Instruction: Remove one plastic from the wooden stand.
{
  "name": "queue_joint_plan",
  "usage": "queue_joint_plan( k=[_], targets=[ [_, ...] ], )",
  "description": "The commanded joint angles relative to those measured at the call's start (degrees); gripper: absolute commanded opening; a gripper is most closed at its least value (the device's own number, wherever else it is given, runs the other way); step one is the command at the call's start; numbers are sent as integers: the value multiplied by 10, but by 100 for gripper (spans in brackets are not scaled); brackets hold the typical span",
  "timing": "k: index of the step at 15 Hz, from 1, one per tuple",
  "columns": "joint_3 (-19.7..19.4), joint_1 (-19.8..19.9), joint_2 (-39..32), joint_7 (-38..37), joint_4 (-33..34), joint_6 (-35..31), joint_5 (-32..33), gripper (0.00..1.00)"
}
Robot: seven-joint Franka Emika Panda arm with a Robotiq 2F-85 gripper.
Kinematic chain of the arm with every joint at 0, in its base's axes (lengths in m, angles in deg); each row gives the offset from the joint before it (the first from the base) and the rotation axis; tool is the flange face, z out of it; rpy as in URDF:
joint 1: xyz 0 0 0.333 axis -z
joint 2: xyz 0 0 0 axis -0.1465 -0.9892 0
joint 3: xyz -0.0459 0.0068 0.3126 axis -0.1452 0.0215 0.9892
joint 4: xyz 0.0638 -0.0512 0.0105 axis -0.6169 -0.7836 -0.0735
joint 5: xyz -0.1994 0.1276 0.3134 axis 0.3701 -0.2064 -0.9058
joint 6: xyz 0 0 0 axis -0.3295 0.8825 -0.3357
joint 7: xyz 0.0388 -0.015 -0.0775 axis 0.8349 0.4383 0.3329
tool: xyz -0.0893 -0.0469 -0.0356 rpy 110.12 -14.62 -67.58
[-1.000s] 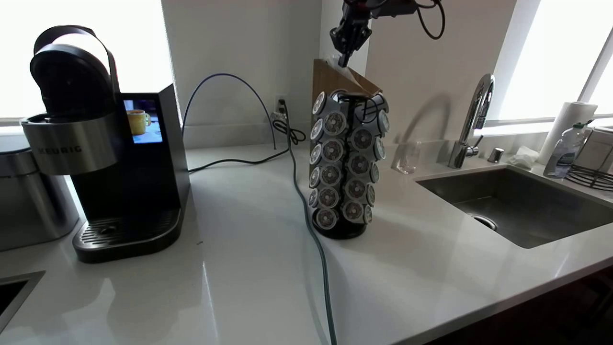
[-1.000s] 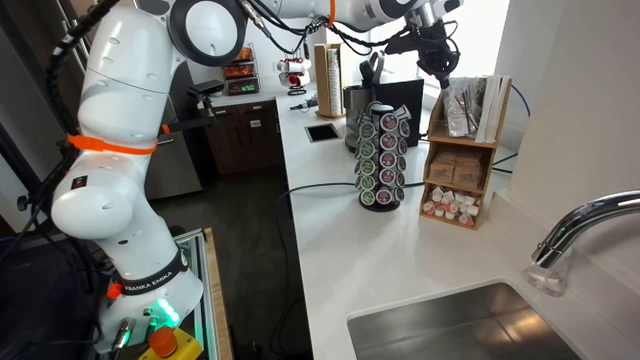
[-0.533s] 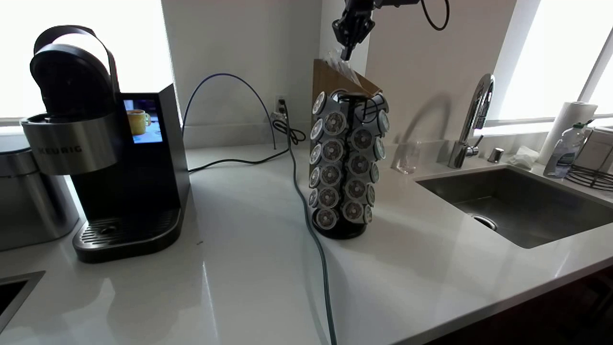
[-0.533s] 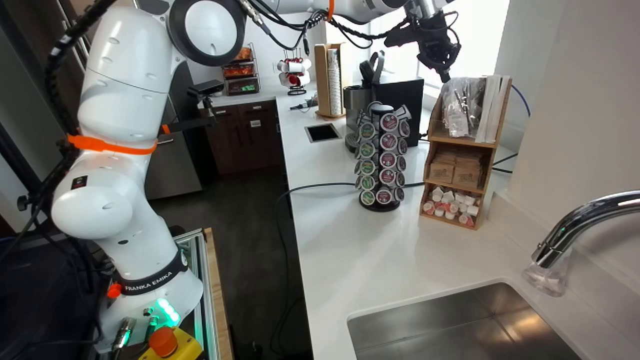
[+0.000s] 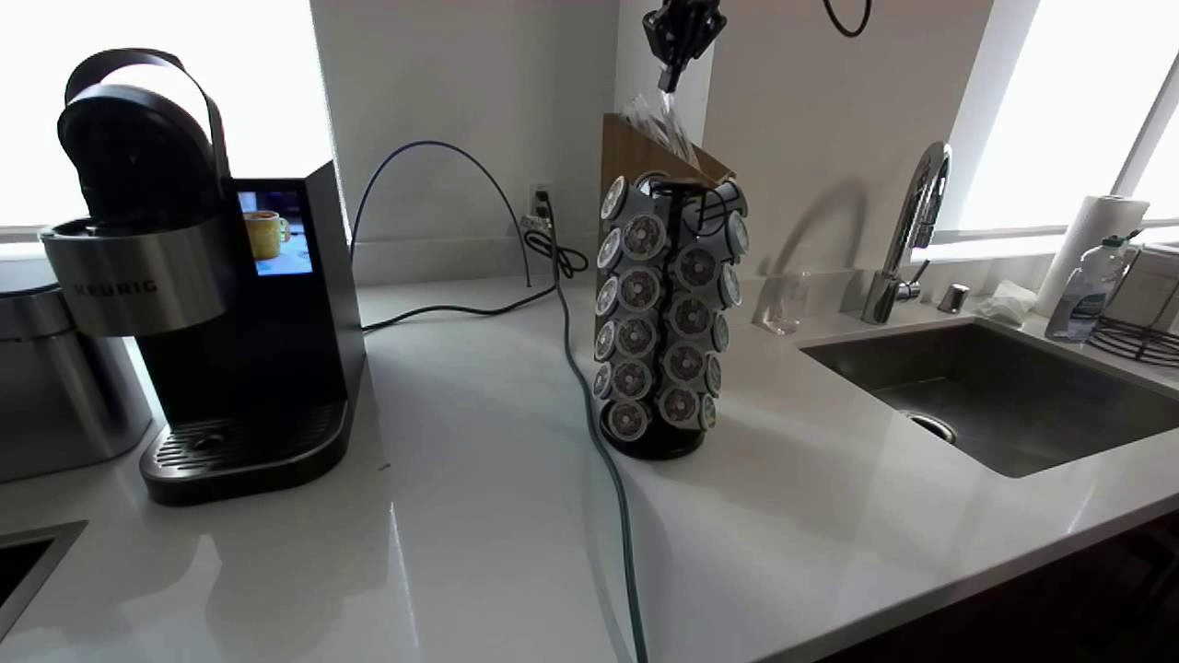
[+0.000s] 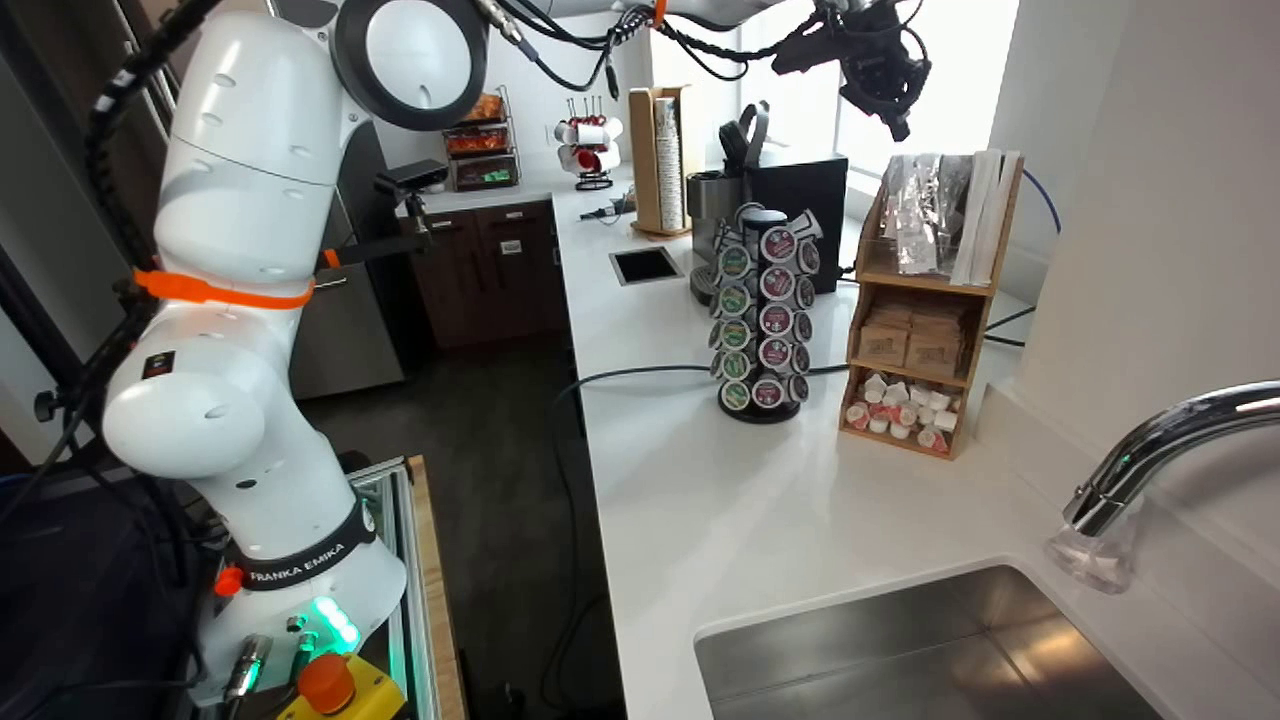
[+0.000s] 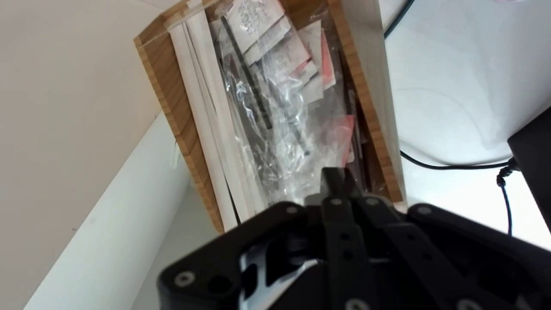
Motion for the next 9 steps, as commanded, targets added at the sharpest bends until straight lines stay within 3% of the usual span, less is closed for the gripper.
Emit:
queue_joint_plan(
  k=[1,9],
  targets=[
    [-3,-3,-3,3,18,11,9,0],
    [-3,-1,-10,5,21,14,12,0]
  ],
)
